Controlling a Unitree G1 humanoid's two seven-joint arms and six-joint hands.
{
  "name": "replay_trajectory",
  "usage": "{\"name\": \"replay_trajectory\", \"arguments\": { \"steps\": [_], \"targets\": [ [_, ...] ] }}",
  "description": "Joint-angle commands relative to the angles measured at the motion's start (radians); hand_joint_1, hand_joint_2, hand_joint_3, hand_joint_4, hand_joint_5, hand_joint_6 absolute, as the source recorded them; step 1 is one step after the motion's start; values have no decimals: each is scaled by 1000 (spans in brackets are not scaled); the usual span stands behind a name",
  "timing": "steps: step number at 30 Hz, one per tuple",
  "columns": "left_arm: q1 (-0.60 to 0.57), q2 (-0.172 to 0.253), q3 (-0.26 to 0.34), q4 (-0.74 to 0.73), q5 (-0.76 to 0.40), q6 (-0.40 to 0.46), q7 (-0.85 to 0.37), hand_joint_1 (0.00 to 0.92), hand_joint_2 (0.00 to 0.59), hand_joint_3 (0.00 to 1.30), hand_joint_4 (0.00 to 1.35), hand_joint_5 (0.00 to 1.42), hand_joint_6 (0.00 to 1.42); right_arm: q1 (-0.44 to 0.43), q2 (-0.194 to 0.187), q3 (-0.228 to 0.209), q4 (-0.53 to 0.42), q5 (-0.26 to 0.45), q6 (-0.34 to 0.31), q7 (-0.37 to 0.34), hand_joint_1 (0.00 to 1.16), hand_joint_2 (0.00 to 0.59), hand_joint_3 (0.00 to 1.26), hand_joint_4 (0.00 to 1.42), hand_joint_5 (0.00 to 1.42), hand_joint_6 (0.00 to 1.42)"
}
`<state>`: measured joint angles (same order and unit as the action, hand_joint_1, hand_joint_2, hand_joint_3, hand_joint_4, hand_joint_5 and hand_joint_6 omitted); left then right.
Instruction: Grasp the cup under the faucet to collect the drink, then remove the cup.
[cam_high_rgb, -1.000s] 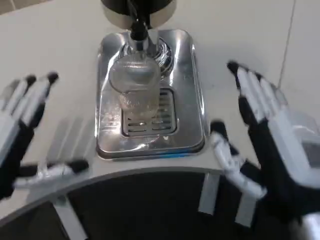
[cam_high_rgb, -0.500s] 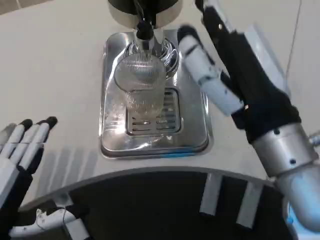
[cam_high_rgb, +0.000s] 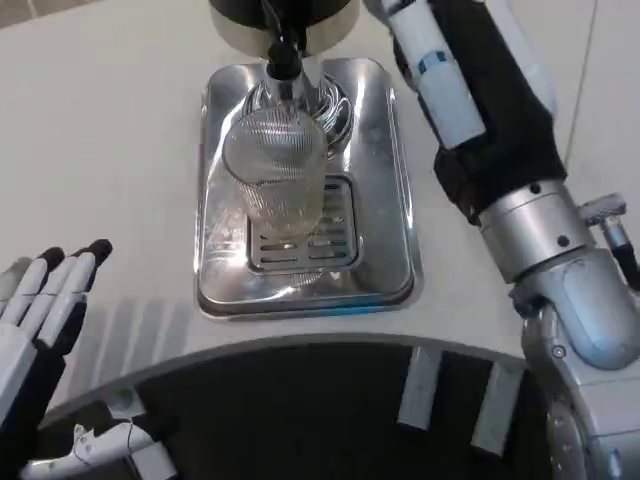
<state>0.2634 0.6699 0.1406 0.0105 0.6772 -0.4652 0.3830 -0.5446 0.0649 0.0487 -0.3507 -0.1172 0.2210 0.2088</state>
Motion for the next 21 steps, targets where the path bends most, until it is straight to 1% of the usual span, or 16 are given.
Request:
{"name": "replay_trajectory", "arguments": {
  "steps": [1,3,5,8,11,14,17,21],
  "targets": [
    [12,9,19,34,-6,-19,4,5,33,0,0,0,0,-22,1,62,42,34,-77,10,0,586,0,0,0,0],
    [10,5,21,45,-12,-21,4,6,35,0,0,0,0,-22,-9,90,41,22,-94,10,0,586,0,0,0,0],
    [4,1,19,54,-13,-22,5,6,36,0,0,0,0,-20,-10,112,32,19,-91,10,0,586,0,0,0,0],
    [-1,-2,15,61,-7,-26,10,7,37,0,0,0,0,-15,4,152,13,26,-64,3,0,586,0,0,0,0],
    [0,1,16,77,-11,-33,13,7,37,0,0,0,0,-16,21,176,8,27,-40,-10,0,586,0,0,0,0],
    [-2,1,18,93,-15,-37,15,7,37,0,0,0,0,-22,28,194,12,16,-30,-27,0,586,0,0,0,0],
    [-3,0,19,100,-15,-39,16,7,37,0,0,0,0,-19,37,205,20,21,-21,-38,0,586,0,0,0,0],
    [-9,1,17,106,-16,-45,16,7,37,0,0,0,0,-15,40,216,21,31,-9,-35,0,586,0,0,0,0]
  ]
}}
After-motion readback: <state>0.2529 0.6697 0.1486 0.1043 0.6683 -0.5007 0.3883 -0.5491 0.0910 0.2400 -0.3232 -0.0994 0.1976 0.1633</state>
